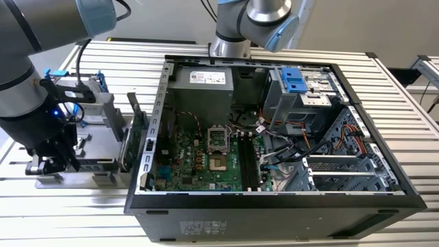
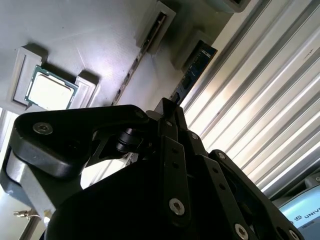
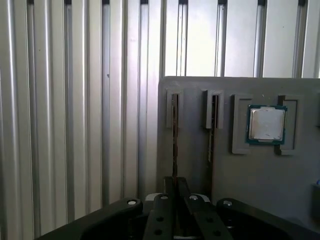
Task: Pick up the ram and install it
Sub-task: 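Pick up the ram and move it above insertion slot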
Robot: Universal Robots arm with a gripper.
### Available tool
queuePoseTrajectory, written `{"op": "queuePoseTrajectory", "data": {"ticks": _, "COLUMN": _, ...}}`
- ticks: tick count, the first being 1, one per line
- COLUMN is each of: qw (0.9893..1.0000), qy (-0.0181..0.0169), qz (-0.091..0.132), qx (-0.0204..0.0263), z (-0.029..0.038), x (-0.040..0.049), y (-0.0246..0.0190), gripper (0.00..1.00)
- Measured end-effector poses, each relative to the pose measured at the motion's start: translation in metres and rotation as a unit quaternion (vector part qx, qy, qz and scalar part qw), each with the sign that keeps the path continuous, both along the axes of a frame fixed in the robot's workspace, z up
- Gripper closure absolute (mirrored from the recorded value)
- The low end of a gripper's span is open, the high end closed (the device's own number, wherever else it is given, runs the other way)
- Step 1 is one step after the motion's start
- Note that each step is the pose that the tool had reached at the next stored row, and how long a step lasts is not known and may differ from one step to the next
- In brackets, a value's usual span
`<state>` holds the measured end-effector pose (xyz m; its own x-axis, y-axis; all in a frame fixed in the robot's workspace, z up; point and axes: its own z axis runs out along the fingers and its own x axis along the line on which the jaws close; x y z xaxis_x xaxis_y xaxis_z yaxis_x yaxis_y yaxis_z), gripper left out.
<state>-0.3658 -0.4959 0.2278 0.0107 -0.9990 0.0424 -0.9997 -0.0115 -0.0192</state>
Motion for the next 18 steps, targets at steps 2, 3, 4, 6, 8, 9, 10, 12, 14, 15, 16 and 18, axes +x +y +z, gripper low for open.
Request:
{"op": "queuePoseTrajectory", "data": {"ticks": 2, "qw": 1.0, "qy": 0.0, "qz": 0.0, "qx": 0.0, "z": 0.0014, "x": 0.0, "y": 0.0, "gripper": 1.0}}
{"op": "queuePoseTrajectory", "data": {"ticks": 3, "qw": 1.0, "qy": 0.0, "qz": 0.0, "qx": 0.0, "z": 0.0023, "x": 0.0, "y": 0.0, "gripper": 1.0}}
{"op": "queuePoseTrajectory", "data": {"ticks": 4, "qw": 1.0, "qy": 0.0, "qz": 0.0, "qx": 0.0, "z": 0.0031, "x": -0.0001, "y": 0.0001, "gripper": 1.0}}
{"op": "queuePoseTrajectory", "data": {"ticks": 6, "qw": 1.0, "qy": 0.0, "qz": 0.0, "qx": 0.0001, "z": 0.0051, "x": -0.0001, "y": 0.0001, "gripper": 1.0}}
{"op": "queuePoseTrajectory", "data": {"ticks": 8, "qw": 1.0, "qy": -0.0001, "qz": 0.0, "qx": 0.0001, "z": 0.0068, "x": 0.0, "y": 0.0001, "gripper": 1.0}}
{"op": "queuePoseTrajectory", "data": {"ticks": 9, "qw": 1.0, "qy": 0.0, "qz": 0.0, "qx": 0.0, "z": 0.0076, "x": 0.0, "y": 0.0, "gripper": 1.0}}
{"op": "queuePoseTrajectory", "data": {"ticks": 10, "qw": 1.0, "qy": 0.0, "qz": 0.0, "qx": 0.0, "z": 0.0084, "x": 0.0, "y": 0.0, "gripper": 1.0}}
{"op": "queuePoseTrajectory", "data": {"ticks": 12, "qw": 1.0, "qy": 0.0, "qz": 0.0, "qx": 0.0, "z": 0.0101, "x": 0.0, "y": 0.0, "gripper": 1.0}}
{"op": "queuePoseTrajectory", "data": {"ticks": 14, "qw": 1.0, "qy": -0.0001, "qz": 0.0, "qx": 0.0, "z": 0.0116, "x": 0.0, "y": 0.0, "gripper": 1.0}}
{"op": "queuePoseTrajectory", "data": {"ticks": 15, "qw": 1.0, "qy": 0.0, "qz": 0.0, "qx": 0.0, "z": 0.0126, "x": 0.0, "y": 0.0, "gripper": 1.0}}
{"op": "queuePoseTrajectory", "data": {"ticks": 16, "qw": 1.0, "qy": 0.0, "qz": 0.0, "qx": 0.0, "z": 0.0135, "x": 0.0, "y": 0.0, "gripper": 1.0}}
{"op": "queuePoseTrajectory", "data": {"ticks": 18, "qw": 1.0, "qy": 0.0, "qz": 0.0, "qx": 0.0, "z": 0.0152, "x": 0.0, "y": 0.0, "gripper": 1.0}}
